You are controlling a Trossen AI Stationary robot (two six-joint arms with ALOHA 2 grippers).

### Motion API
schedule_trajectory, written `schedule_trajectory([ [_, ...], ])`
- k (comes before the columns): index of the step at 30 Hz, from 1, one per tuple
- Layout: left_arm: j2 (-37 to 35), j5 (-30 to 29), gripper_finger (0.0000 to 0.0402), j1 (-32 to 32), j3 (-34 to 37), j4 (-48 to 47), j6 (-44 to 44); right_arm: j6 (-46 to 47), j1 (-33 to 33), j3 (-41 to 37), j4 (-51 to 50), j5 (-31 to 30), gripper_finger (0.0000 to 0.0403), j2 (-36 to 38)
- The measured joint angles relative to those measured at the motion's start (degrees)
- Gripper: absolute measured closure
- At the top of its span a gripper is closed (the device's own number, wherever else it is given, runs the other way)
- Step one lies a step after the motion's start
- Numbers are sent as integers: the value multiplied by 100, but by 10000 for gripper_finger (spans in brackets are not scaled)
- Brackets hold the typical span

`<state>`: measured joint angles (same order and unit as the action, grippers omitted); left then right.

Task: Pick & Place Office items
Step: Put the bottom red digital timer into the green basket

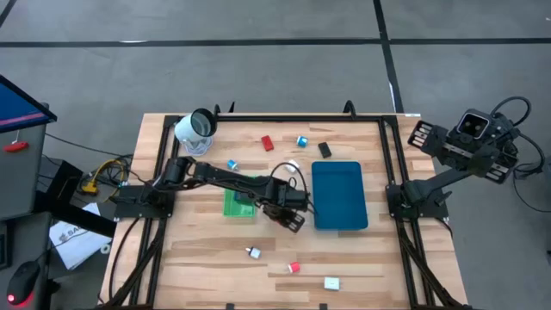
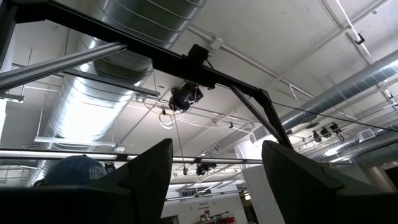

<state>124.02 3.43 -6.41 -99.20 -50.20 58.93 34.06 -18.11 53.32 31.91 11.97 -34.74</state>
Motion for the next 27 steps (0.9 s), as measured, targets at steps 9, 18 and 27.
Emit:
schedule_trajectory([
  [9, -778, -824, 245, 434, -7, -553, -1001, -135, 0, 0, -7, -18, 163, -2],
  [18, -1487, -1253, 243, 972, -2, -2470, -2391, -525, 0, 0, 39, -324, 163, -7],
  [27, -1878, -1353, 243, 1233, 375, -3408, -3952, -1037, 0, 2, 652, -603, 163, -196],
])
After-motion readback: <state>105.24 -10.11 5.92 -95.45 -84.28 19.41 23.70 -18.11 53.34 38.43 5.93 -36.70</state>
